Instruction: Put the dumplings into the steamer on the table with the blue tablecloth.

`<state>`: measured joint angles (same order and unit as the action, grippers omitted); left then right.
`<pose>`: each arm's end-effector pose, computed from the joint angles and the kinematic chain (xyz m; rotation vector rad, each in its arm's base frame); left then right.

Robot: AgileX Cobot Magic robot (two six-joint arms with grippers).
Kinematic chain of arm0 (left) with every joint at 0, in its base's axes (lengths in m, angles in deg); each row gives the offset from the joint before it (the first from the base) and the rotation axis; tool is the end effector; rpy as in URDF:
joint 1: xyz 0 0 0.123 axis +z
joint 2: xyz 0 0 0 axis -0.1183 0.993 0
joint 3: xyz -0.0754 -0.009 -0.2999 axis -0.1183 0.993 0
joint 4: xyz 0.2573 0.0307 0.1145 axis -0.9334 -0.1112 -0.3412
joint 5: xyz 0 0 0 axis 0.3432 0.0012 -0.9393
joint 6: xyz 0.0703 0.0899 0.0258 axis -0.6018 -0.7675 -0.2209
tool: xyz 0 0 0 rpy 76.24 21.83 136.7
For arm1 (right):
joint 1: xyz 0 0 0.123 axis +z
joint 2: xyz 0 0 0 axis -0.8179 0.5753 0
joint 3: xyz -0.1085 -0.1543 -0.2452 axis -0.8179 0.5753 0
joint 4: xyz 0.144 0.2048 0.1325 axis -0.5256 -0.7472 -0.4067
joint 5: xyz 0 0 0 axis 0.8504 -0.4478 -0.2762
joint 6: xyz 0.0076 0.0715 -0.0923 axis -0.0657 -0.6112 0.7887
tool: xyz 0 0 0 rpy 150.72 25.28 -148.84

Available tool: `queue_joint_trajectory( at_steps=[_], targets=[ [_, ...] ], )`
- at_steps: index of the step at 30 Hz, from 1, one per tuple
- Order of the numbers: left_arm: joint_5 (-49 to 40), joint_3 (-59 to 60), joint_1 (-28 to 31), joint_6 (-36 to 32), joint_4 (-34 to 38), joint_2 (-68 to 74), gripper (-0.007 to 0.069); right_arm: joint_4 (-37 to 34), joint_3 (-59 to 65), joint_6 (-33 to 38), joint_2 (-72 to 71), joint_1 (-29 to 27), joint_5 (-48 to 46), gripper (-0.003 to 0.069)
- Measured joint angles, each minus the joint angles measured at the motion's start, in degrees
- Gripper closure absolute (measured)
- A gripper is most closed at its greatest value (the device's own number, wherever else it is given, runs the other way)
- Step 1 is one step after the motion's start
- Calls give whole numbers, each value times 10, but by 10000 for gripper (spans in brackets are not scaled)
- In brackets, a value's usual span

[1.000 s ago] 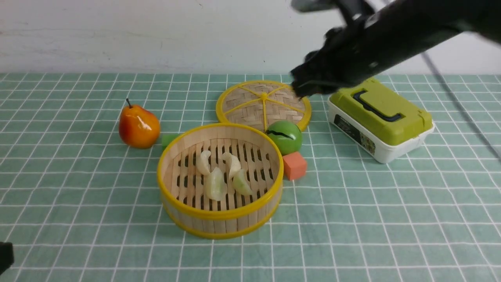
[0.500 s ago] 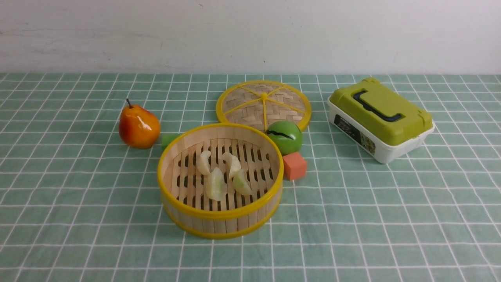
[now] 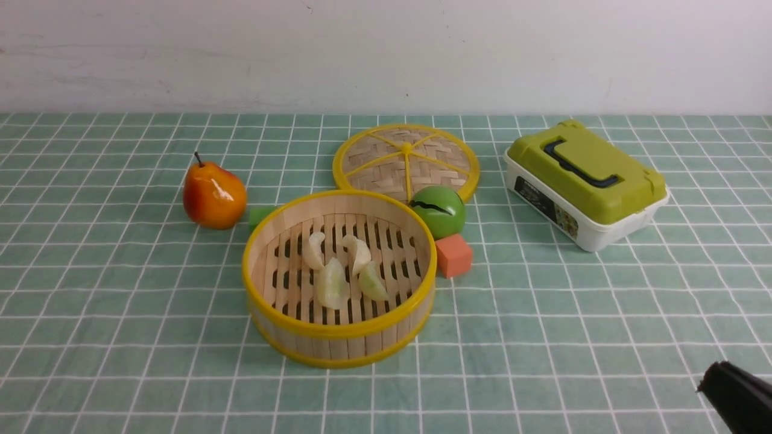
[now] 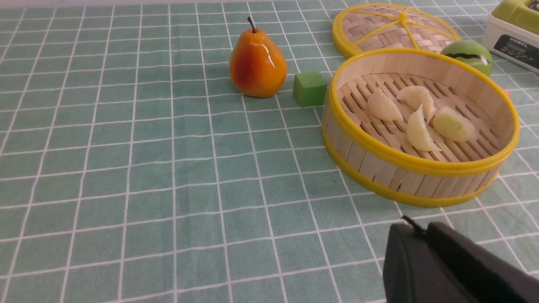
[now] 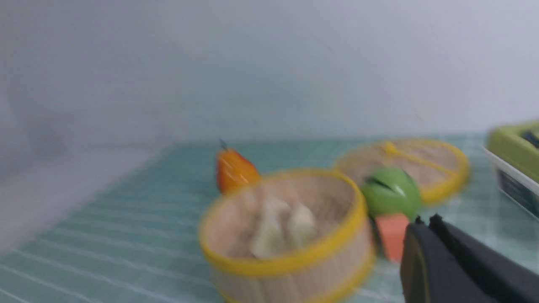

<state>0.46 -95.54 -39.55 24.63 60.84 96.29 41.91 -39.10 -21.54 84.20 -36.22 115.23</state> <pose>0.0825 -0.0098 0.3028 0.1524 1.9153 -0.2106 0.1039 0.0643 0.2246 -0.1824 1.4034 0.7329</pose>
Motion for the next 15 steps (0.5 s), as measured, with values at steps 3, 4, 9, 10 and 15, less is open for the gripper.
queue_joint_trajectory(
  at_steps=[3, 4, 9, 10, 15],
  targets=[
    [0, 0, 0, 0, 0, 0, 578, 16, 0, -25, 0, 0, 68, 662],
    [0, 0, 0, 0, 0, 0, 577, 24, 0, -29, 0, 0, 75, 660],
    [0, 0, 0, 0, 0, 0, 575, 59, 0, -32, -34, 0, 76, 657],
    [0, 0, 0, 0, 0, 0, 575, 61, 0, -32, -37, 0, 76, 657],
    [-1, 1, 0, 0, 0, 0, 568, 83, 0, -32, -153, -17, 79, 652]
  ],
)
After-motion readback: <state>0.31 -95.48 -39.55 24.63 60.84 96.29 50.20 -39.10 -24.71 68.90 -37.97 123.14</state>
